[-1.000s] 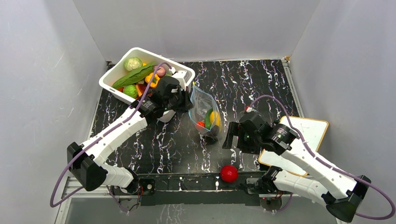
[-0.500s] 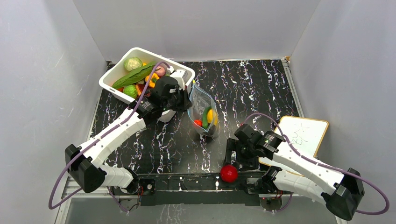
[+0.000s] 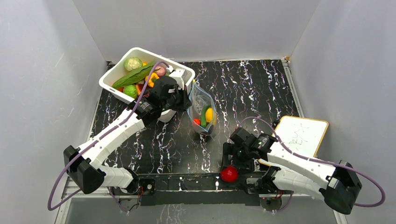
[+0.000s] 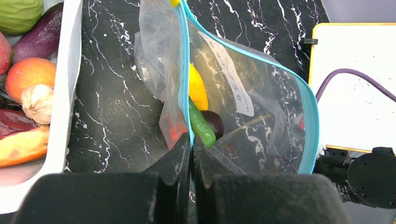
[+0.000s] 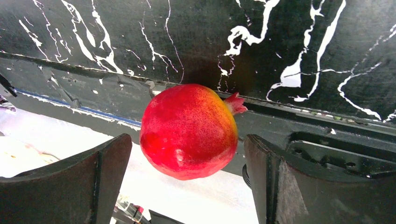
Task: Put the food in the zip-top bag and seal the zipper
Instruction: Pick up the fake fruit from the center of the board.
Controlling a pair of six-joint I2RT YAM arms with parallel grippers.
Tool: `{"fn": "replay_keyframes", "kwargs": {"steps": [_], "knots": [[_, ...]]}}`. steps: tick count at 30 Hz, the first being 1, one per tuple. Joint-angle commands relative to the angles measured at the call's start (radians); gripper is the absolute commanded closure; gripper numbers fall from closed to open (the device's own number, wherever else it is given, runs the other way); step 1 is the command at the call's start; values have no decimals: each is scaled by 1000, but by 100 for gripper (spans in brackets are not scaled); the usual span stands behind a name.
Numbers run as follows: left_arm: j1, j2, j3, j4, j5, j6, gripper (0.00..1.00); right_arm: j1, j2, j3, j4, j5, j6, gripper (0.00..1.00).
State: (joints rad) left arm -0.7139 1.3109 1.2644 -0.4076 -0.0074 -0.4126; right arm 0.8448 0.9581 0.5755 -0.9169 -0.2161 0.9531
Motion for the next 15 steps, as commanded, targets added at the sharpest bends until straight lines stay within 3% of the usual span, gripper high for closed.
{"fn": "replay_keyframes", "kwargs": {"steps": [1,15], "knots": [[-3,-57,2,29,7,12,100,17,15,-8,88,-24,7,14],[-2,-66,-19,26,7,12,100,31,35,15,92,12,-16,40]]}}
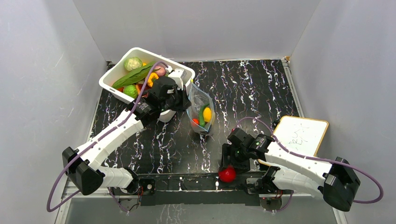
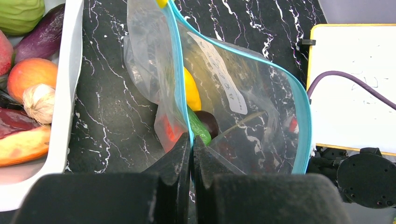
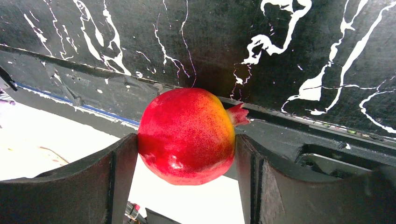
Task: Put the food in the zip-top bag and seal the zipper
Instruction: Pick up the fake fruit from the center of the board, then place the fake fruit in the zipper food storage bag.
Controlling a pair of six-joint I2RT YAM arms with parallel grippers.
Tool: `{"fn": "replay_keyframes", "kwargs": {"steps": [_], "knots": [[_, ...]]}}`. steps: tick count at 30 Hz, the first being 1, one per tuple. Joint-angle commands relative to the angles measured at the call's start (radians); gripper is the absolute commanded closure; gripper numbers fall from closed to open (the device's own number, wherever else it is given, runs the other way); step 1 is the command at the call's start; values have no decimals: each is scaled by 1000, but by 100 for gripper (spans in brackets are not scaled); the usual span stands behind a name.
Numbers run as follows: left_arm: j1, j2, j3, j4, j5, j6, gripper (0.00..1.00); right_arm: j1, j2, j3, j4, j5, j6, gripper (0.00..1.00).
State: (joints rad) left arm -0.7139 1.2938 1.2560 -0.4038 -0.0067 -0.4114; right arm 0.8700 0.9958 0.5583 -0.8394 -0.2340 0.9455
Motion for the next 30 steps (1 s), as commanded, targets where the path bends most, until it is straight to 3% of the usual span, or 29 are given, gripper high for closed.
{"fn": "replay_keyframes", "kwargs": {"steps": [1,19,30], "knots": [[-2,-50,-10,23,8,10,100,5,-6,32,14,30,-7,41],[-3,-63,-60,57,102,-23,100,5,-62,361,-70,320,-10,51],[-2,-87,-85,130,183,-32,100,6,-51,645,100,477,-39,54]]}}
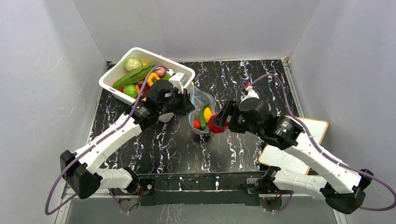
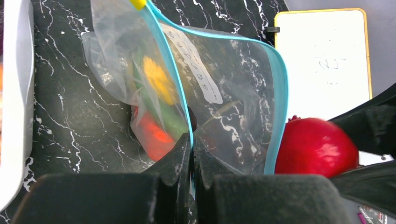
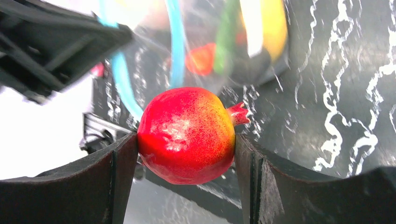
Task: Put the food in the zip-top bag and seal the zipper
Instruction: Place the fake fruit in the zipper food storage bag.
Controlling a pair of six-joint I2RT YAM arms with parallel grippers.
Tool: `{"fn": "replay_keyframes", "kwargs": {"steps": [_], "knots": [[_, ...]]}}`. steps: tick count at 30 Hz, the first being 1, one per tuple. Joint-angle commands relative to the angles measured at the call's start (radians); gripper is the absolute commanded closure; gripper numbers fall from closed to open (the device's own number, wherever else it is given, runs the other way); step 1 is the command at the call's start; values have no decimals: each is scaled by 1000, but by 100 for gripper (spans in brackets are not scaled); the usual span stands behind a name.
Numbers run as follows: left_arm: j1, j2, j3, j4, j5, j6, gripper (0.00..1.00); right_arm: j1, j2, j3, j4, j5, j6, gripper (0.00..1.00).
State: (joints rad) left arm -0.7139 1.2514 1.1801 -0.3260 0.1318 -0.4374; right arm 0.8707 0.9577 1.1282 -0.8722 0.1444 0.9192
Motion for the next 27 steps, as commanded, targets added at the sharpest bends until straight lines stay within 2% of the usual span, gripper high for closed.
{"fn": "replay_keyframes", "kwargs": {"steps": [1,6,11,16,19,27], "knots": [[-3,-44,-10,54,45,-6,100,5,-16,76,173,107,-13,55],[-2,-46,-8,64,66,-12,100,5,41,127,305,133,-56,56],[-2,-48,-10,62,50,-10,100,5,159,217,323,133,-134,54],[-1,-44,-16,65,44,-16,100,5,235,234,317,194,-178,50],[-2,-44,-20,67,51,-21,100,5,256,236,307,221,-197,43],[-2,-47,-19,63,32,-15,100,5,259,268,308,203,-309,11]]}}
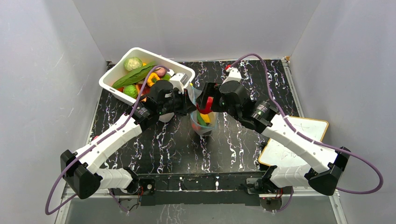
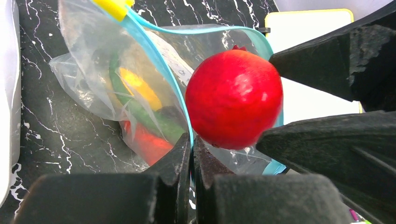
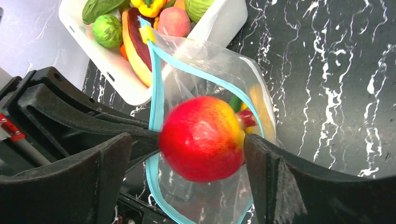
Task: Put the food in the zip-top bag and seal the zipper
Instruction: Place the fake fruit in the zipper food storage bag, then adjust the zipper food storage bag at the center of the board.
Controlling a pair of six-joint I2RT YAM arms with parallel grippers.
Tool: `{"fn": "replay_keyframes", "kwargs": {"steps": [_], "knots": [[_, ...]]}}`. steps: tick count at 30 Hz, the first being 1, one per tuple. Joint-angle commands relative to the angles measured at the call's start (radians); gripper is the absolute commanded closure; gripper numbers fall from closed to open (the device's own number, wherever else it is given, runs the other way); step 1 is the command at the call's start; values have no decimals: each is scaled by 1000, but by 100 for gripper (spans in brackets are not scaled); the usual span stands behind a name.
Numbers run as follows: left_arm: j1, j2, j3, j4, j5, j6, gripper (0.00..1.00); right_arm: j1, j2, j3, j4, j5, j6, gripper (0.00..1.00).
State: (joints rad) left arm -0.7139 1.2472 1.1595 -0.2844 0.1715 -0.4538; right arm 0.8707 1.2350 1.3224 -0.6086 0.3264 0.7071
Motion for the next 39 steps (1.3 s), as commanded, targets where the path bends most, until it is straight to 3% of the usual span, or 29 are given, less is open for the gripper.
{"fn": "replay_keyframes", "kwargs": {"steps": [1,9,17,27,29,32,35,39], "knots": [[-2,-43,0,23,-7,1,100,5,-20,77,44,19,-117,9],[-1,-48,-10,17,-15,-3,100,4,-15,107,-28,10,-222,15],[-2,-48,-16,13,-20,-5,100,-8,-1,72,-78,93,-250,52],[-2,-60,-25,22,-14,3,100,-15,75,62,-100,133,-277,53],[-2,-61,-23,18,-11,8,100,-15,77,59,-92,139,-279,61],[-2,-66,-21,8,-26,7,100,-15,64,59,-78,144,-284,83],[-2,-62,-10,-23,-51,-3,100,-15,53,85,-120,248,-304,100],[-2,-66,-21,14,11,-36,100,-15,28,104,-138,306,-334,100]]}}
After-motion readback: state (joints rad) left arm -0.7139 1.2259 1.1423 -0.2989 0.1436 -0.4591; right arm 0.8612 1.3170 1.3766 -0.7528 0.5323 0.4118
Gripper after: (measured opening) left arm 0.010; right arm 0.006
